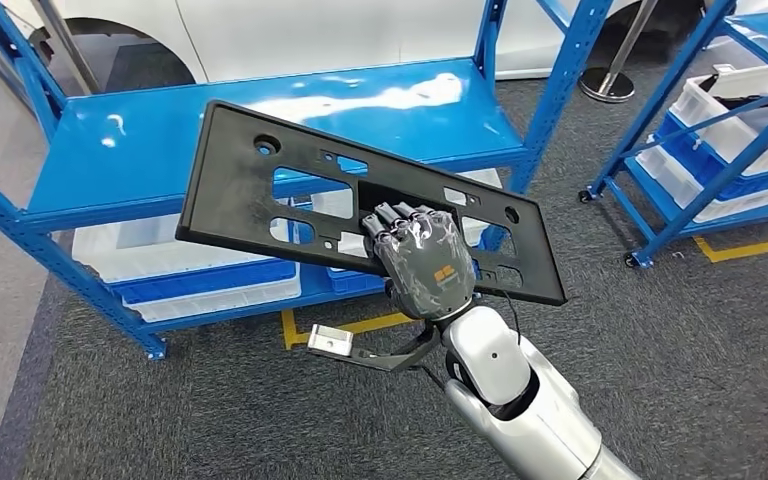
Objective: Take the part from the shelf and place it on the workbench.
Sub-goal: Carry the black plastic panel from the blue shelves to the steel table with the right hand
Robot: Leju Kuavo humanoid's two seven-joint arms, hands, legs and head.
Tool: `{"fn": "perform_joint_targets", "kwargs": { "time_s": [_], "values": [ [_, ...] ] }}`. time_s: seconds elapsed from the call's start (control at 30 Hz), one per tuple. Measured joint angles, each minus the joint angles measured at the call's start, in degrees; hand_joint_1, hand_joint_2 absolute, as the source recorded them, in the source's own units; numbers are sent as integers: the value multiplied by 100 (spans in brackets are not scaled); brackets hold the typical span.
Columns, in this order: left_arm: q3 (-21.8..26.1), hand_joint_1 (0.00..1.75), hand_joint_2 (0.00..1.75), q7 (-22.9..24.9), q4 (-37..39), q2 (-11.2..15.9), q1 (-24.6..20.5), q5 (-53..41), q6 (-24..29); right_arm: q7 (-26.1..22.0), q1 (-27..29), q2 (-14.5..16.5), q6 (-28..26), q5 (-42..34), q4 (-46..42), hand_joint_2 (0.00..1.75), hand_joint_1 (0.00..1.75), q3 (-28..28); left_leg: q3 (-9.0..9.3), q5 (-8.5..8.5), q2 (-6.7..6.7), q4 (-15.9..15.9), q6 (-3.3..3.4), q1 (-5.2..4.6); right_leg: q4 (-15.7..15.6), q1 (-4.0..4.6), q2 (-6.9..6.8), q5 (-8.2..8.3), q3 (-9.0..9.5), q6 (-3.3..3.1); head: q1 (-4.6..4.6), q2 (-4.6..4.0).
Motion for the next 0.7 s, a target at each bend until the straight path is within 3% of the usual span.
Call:
{"fn": "perform_joint_targets", "kwargs": {
  "time_s": [0.07,0.13,0.2,0.27,0.33,0.37,0.4,0.43,0.5,0.57,0.63,0.67,0.7],
  "values": [
    [-27,0,175,-11,0,-1,-6,0,14,22,13,24,19,9,-88,175,173,0,14,-10,102,-6,-67,-25,-298,64,-83,13,140,-84,-2,0],
    [-86,0,175,-53,0,-5,-18,0,49,49,56,26,51,23,-171,175,173,-11,37,-24,173,-21,-143,-27,-326,62,49,41,126,-158,-2,0],
    [-168,0,175,-116,0,-10,-26,0,83,80,116,11,67,65,-283,175,173,-42,-3,-160,-20,118,-203,-8,-393,24,160,87,143,-244,-4,0],
    [-251,0,175,-172,0,-9,-15,-1,95,101,162,-2,68,103,-395,175,173,-75,-238,-505,-334,673,-228,5,-428,6,263,122,143,-304,-8,0],
    [-318,0,175,-204,0,-6,-13,-1,99,105,219,-14,69,116,-459,175,173,-98,-549,-797,-448,1372,-239,2,-420,18,391,134,126,-324,-8,0],
    [-344,0,175,-214,0,-4,-18,-1,102,105,254,-25,70,118,-480,175,173,-107,-615,-797,-462,1523,-239,0,-410,24,465,136,121,-327,-8,0],
    [-366,0,175,-214,0,-3,-24,-1,105,105,281,-33,70,119,-495,175,173,-111,-581,-684,-473,1458,-233,0,-394,26,546,136,118,-327,-7,0],
    [-382,0,175,-213,0,-2,-24,-1,107,105,298,-38,70,119,-512,175,173,-116,-450,-480,-508,1180,-220,2,-372,25,633,134,115,-323,-8,0],
    [-405,0,175,-209,4,4,8,-1,109,105,308,-42,69,120,-550,175,173,-127,-139,-133,-793,461,-180,17,-303,20,795,128,77,-294,-6,0],
    [-426,0,175,-206,11,13,31,-1,110,106,320,-46,72,121,-585,175,173,-140,-2,-63,-1045,94,-144,21,-260,-8,943,151,-16,-216,-5,0],
    [-450,0,175,-205,14,9,27,-2,110,107,341,-60,76,121,-602,175,173,-152,17,-62,-986,23,-101,19,-283,-33,1088,212,-83,-113,-6,0],
    [-466,0,175,-211,16,9,24,-2,109,107,350,-69,76,121,-608,175,173,-156,32,-33,-908,-19,-67,29,-282,-28,1049,221,-96,-75,-2,0],
    [-485,0,175,-228,18,8,22,-2,105,108,351,-78,79,122,-618,175,173,-162,52,-2,-818,-63,-28,41,-216,-13,912,175,-134,-40,7,0]
  ]
}}
